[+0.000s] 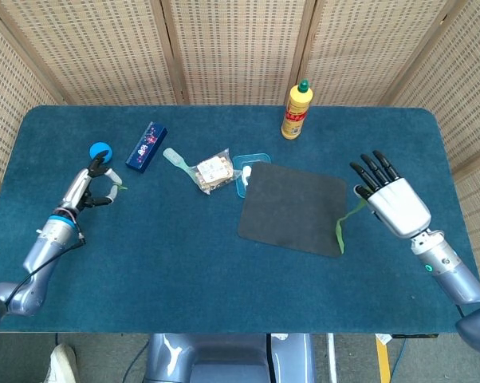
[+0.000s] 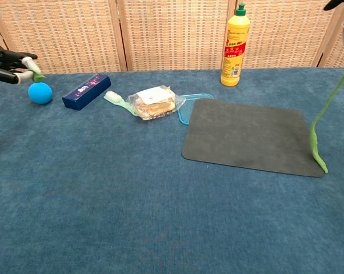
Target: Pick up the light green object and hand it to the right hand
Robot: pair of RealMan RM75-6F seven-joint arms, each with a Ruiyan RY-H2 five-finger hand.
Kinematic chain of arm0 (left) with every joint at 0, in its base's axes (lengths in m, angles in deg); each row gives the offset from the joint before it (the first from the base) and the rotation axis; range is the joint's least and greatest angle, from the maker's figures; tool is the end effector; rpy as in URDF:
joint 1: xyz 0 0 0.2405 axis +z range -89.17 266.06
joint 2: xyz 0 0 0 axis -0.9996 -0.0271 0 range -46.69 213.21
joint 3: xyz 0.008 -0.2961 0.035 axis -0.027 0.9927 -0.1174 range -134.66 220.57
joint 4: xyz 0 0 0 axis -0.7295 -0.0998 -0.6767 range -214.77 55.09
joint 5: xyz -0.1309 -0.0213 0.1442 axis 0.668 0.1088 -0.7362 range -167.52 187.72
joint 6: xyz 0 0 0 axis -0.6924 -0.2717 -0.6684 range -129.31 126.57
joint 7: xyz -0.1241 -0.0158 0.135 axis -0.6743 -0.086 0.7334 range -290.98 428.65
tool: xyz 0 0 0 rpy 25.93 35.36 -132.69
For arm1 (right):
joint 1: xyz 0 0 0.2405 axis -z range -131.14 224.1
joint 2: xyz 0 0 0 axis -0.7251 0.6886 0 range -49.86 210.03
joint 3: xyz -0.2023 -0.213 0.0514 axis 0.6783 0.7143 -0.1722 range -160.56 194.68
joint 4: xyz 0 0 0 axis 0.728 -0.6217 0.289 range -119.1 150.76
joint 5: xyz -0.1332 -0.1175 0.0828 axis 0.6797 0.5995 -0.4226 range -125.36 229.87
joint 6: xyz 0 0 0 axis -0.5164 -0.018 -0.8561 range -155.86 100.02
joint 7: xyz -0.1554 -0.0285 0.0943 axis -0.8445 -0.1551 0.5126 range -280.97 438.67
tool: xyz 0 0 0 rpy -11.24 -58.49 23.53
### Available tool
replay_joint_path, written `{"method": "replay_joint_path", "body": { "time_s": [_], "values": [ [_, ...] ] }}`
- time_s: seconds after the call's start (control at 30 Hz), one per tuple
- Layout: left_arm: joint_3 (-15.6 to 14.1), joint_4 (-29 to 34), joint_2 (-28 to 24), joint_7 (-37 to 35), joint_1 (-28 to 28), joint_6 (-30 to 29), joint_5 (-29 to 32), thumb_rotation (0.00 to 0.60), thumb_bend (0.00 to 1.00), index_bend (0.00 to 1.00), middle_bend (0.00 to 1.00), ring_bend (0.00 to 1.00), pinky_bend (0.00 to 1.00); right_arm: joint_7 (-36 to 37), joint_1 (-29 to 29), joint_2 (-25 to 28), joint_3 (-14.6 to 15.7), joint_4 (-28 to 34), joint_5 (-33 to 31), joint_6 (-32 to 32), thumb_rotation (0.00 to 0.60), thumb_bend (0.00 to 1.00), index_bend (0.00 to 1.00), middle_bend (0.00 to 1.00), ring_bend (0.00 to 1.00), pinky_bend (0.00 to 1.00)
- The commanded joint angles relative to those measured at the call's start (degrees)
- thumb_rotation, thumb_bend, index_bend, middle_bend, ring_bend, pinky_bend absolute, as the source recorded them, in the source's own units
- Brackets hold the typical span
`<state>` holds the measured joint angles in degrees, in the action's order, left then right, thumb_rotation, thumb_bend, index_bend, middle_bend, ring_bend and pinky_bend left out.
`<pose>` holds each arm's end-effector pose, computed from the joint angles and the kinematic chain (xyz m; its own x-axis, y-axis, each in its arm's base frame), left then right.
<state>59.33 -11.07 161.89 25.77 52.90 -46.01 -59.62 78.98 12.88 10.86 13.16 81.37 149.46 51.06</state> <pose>-0.2896 0.4499 0.0930 -0.3184 0.2545 0.9131 0.9478 0.0685 0.3114 -0.2447 -0.3951 0.1794 0.6681 0.2886 0.6859 -0.5274 -0.4667 0.7100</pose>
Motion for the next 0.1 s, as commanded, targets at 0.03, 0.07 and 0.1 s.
{"method": "replay_joint_path", "body": {
  "time_s": [0.03,0.07,0.1],
  "values": [
    [0.1,0.2,-1.12,-1.1,0.8,-0.87,-0.49,0.6,0.53,0.76,0.0,0.0,0.0,0.44,0.47,0.6,0.07,0.23,0.23,0.79,0.6,0.67,0.83,0.21,0.0,0.0],
    [0.12,0.5,-1.52,-1.33,0.98,-1.06,-0.61,0.6,0.53,0.76,0.0,0.0,0.0,0.48,0.54,0.8,0.09,0.47,0.33,0.94,0.6,0.67,0.83,0.21,0.0,0.0],
    [0.09,0.91,-2.1,-1.49,1.18,-1.29,-0.88,0.6,0.53,0.76,0.0,0.0,0.0,0.44,0.57,1.07,0.1,0.86,0.52,1.1,0.6,0.67,0.83,0.21,0.0,0.0]
  ]
}}
